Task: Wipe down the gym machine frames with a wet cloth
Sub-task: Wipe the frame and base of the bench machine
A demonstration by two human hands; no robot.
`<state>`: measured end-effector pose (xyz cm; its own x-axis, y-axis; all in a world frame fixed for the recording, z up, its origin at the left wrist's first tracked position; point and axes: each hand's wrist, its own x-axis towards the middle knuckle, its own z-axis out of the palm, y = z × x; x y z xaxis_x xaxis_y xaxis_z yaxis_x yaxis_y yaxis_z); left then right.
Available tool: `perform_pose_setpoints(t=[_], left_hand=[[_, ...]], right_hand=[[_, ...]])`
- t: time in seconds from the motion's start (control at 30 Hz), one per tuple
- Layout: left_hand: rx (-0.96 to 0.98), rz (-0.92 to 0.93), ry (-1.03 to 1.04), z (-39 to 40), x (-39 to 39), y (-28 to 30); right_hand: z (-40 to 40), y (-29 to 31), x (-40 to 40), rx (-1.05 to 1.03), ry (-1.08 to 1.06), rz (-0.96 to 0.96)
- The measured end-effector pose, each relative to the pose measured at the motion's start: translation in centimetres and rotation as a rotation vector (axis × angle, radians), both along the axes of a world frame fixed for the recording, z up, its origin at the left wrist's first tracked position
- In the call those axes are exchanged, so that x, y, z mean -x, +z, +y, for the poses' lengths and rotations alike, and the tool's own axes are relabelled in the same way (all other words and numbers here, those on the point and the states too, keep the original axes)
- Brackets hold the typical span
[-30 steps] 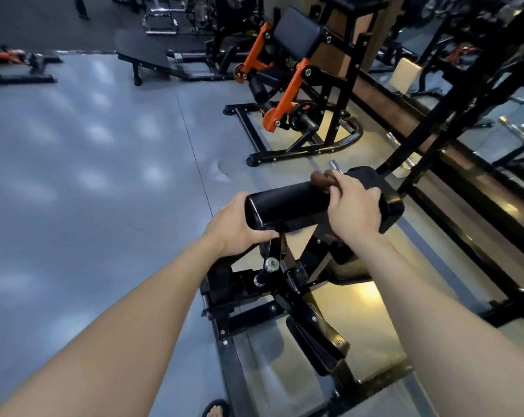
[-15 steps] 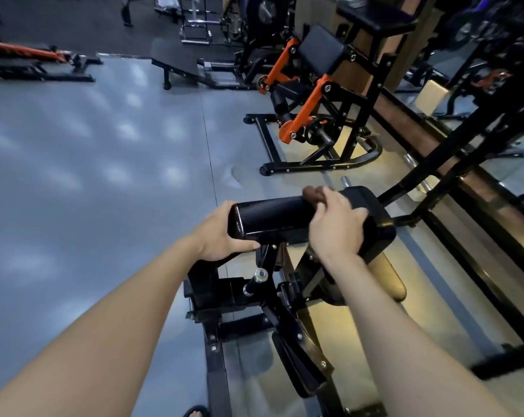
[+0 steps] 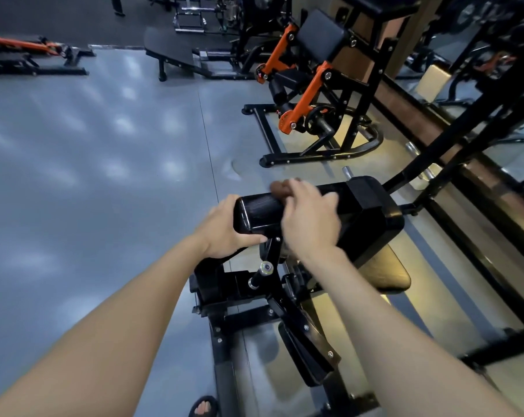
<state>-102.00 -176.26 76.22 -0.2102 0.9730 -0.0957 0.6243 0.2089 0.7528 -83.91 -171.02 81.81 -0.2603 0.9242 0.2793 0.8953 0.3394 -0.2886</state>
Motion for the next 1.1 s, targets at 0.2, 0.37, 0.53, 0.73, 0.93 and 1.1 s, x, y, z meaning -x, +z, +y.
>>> perform_pose_setpoints(t=[0.2, 0.37, 0.53, 0.73, 0.93, 1.1], left_hand=[[-0.017, 0.038, 0.007, 0.1, 0.2, -0.1], [0.018, 0.062, 0.003, -0.3, 0.1, 0.0], [-0.038, 0.103, 0.011, -0.3, 0.3, -0.5], [-0.024, 0.072, 0.006, -0.6, 0.0, -0.3], [-0.022, 0.068, 0.015, -0.6, -0.1, -0.4], [-0.027, 0.082, 0.02, -0.7, -0.1, -0.2]], right_hand=[[-0.3, -0.5, 1.1, -0.002, 0.137, -0.109], [1.9, 0.6, -0.2, 0.062, -0.177, -0.042], [-4.0, -0.5, 5.0, -0.022, 0.214, -0.097], [4.3, 0.3, -4.8, 0.045, -0.089, -0.044], [0.7, -0.1, -1.5, 0.012, -0.086, 0.029], [-0.7, -0.4, -2.0, -0.04, 0.29, -0.112]])
